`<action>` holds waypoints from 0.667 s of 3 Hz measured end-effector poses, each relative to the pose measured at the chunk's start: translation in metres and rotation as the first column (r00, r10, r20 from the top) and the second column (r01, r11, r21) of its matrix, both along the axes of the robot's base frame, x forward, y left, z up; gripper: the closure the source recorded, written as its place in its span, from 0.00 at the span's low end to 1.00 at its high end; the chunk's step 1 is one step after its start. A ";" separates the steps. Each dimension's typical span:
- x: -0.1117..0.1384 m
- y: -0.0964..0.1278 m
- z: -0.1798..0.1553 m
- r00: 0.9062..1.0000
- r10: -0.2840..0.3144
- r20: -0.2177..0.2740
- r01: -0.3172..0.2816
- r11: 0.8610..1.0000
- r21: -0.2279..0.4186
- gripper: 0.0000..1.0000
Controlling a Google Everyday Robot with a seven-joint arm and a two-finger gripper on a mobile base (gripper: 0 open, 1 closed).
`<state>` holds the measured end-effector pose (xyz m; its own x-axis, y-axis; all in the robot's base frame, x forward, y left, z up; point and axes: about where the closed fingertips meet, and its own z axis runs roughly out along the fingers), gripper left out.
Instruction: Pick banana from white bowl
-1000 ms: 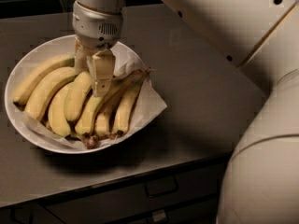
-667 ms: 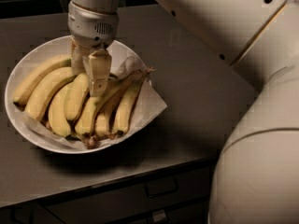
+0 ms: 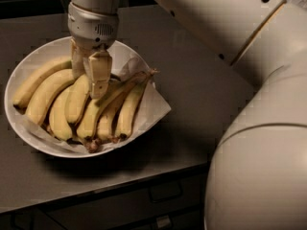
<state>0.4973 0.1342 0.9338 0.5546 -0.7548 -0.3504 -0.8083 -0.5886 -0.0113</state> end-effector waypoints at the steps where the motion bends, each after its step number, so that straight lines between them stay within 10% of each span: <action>1: 0.001 0.000 0.000 1.000 0.001 -0.001 -0.001 1.000 -0.001 0.59; 2: 0.001 0.000 -0.001 1.000 -0.001 -0.001 0.001 1.000 -0.003 0.82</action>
Offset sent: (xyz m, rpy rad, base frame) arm -0.0205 -0.0309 -0.0041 -0.1131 0.0794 0.0412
